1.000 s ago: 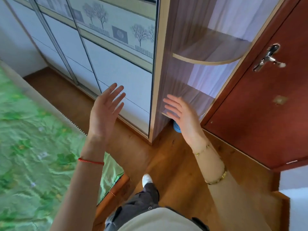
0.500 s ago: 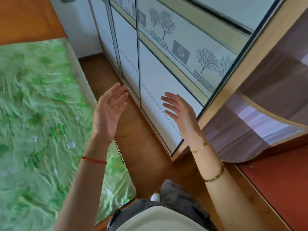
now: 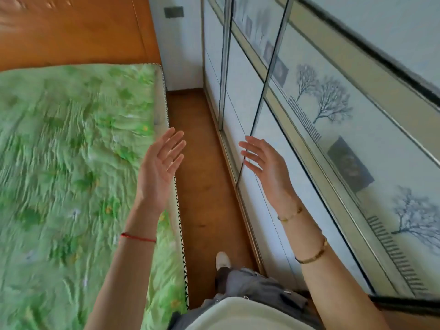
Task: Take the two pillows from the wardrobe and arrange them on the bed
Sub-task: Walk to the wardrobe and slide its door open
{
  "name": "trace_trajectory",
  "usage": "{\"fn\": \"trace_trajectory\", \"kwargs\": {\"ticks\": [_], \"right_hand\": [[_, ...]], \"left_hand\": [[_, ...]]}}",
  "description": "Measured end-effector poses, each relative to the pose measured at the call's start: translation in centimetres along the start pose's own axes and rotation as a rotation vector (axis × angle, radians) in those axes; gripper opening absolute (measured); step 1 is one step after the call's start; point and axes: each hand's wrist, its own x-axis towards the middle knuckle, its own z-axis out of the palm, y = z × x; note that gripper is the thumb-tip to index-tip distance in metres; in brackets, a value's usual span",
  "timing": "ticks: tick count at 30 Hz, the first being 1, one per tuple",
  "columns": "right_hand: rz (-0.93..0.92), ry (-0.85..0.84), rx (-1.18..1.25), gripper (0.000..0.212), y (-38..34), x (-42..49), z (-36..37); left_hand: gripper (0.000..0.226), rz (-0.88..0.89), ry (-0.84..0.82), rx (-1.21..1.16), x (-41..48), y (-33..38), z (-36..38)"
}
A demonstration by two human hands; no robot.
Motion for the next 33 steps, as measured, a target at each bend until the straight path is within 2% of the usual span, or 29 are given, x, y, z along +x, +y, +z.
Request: {"fn": "trace_trajectory", "kwargs": {"ticks": [6, 12, 25, 33], "right_hand": [[0.005, -0.078, -0.024, 0.038, -2.9, 12.5, 1.7], [0.007, -0.083, -0.005, 0.039, -4.3, 22.6, 3.6], [-0.052, 0.077, 0.061, 0.035, -6.9, 45.6, 10.5], [-0.098, 0.175, 0.08, 0.035, -8.8, 55.9, 12.0]], "left_hand": [[0.044, 0.067, 0.013, -0.003, 12.2, 1.6, 2.1], [0.046, 0.049, -0.025, -0.001, 23.1, 2.3, 4.0], [0.041, 0.004, -0.189, 0.022, 50.2, 6.2, 4.7], [0.037, -0.057, -0.286, 0.011, 63.5, 7.4, 6.6]]}}
